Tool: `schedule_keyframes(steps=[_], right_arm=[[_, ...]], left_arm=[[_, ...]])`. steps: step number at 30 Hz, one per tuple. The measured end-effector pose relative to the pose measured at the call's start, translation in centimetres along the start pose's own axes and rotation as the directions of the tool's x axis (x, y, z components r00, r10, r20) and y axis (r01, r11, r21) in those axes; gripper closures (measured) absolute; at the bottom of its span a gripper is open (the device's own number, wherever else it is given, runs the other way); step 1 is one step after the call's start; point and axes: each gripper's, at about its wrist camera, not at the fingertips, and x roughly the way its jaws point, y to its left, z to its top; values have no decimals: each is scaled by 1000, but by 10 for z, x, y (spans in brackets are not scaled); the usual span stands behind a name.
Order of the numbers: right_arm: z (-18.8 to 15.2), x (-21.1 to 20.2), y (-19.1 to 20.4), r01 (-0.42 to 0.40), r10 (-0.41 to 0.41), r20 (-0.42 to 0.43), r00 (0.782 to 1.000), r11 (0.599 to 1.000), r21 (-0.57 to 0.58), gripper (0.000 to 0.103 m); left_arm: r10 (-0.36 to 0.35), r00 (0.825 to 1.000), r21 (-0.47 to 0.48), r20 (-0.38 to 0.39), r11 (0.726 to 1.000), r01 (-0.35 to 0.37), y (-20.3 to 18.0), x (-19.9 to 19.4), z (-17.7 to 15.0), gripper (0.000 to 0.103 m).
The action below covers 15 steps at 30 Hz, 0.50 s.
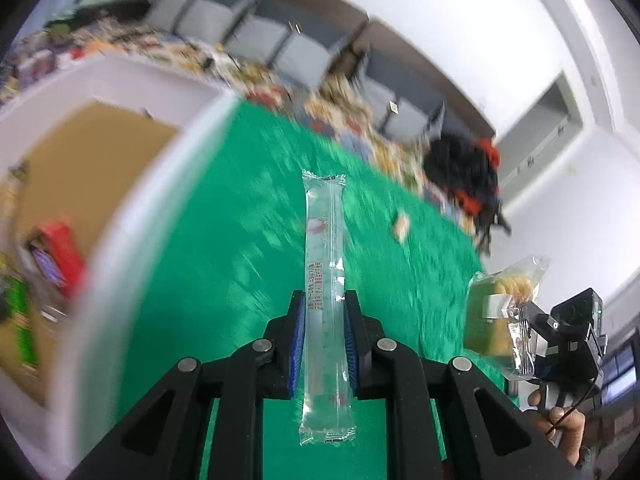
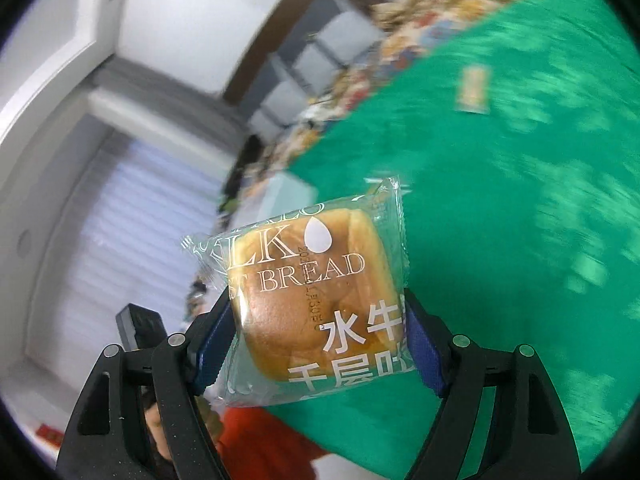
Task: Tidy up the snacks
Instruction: 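Carry both packs into the white box and open both tools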
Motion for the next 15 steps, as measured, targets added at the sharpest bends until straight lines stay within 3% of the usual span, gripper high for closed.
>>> schedule_keyframes(steps=[4, 8, 11, 12, 13, 15], right_arm=[[12, 65, 86, -120, 109, -98, 989, 987, -106, 23], [1, 146, 172, -183, 132, -213, 968, 954, -238, 23], [-25, 215, 220, -182, 80, -302, 950, 927, -327, 20], [-34, 238, 231, -151, 25, -325, 945, 918, -367, 20], [-46, 260, 240, -91, -66, -336, 940, 898, -430, 21], [-68, 288, 254, 10, -207, -287, 935, 826, -564, 21]], left_arm=[[96, 990, -32, 99, 995, -93, 49, -55, 35, 86], [279, 951, -71, 136, 960, -271, 114, -90, 58, 86], [387, 914, -73, 119, 922, -381, 152, -95, 62, 85], [436, 894, -81, 102, 900, -429, 166, -94, 60, 75], [469, 880, -91, 80, 882, -462, 178, -91, 58, 50], [533, 845, -133, 41, 841, -524, 200, -86, 52, 20]])
